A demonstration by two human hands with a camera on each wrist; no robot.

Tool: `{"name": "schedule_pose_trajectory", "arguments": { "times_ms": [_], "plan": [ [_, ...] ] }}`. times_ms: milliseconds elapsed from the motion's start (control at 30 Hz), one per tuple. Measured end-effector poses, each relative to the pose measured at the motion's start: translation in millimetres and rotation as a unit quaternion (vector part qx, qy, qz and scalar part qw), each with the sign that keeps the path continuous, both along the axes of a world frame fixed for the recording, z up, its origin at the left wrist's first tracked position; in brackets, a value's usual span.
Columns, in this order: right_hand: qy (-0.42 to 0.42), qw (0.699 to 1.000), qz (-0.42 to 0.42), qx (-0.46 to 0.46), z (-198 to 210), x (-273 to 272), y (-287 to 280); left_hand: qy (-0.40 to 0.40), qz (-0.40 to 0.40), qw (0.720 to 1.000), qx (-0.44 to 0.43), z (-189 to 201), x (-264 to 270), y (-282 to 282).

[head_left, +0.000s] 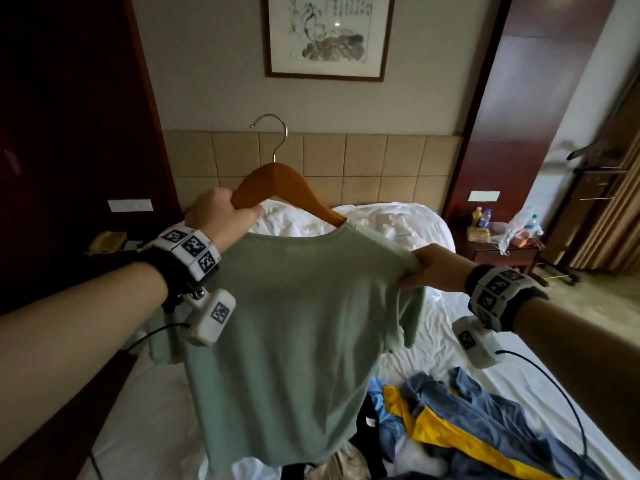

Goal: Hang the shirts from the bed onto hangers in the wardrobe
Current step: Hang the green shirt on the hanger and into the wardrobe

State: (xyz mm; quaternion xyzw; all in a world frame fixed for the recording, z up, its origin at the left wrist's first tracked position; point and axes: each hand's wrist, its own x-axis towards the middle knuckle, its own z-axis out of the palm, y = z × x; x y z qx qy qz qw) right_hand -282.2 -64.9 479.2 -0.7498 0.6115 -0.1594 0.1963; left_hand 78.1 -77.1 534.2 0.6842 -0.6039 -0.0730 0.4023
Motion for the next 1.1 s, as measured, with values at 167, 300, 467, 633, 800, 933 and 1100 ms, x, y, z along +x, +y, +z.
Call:
{"name": "schedule_pose_trajectory", "arguments": {
  "times_ms": [167, 300, 467, 633, 800, 933, 1100],
  "plan": [
    [0.014, 0.996, -0.062, 0.063, -47, -26, 12, 0.019, 0.007, 1.0, -0.005, 9, 6, 6],
    [0.095, 0.989, -0.071, 0.084, -65, -33, 16, 0.015, 0.003, 1.0, -0.01, 12, 1, 8],
    [0.143, 0.981, -0.082, 0.102, -72, -34, 22, 0.01, 0.007, 1.0, 0.0, 9, -6, 16],
    [0.01, 0.997, -0.048, 0.06, -50, -27, 17, 0.015, 0.005, 1.0, 0.003, 5, -8, 17],
    [-0.1, 0.985, 0.002, -0.142, 31, 42, 19, 0.003, -0.018, 1.0, 0.011, -2, -18, 12],
    [-0.076, 0.982, 0.032, -0.168, 70, 110, 14, -0.042, -0.044, 0.998, -0.017, -12, -24, 8],
    [-0.076, 0.983, 0.004, -0.167, 70, 150, 2, -0.017, -0.197, 0.979, -0.038, -24, -24, 5]
  ]
}}
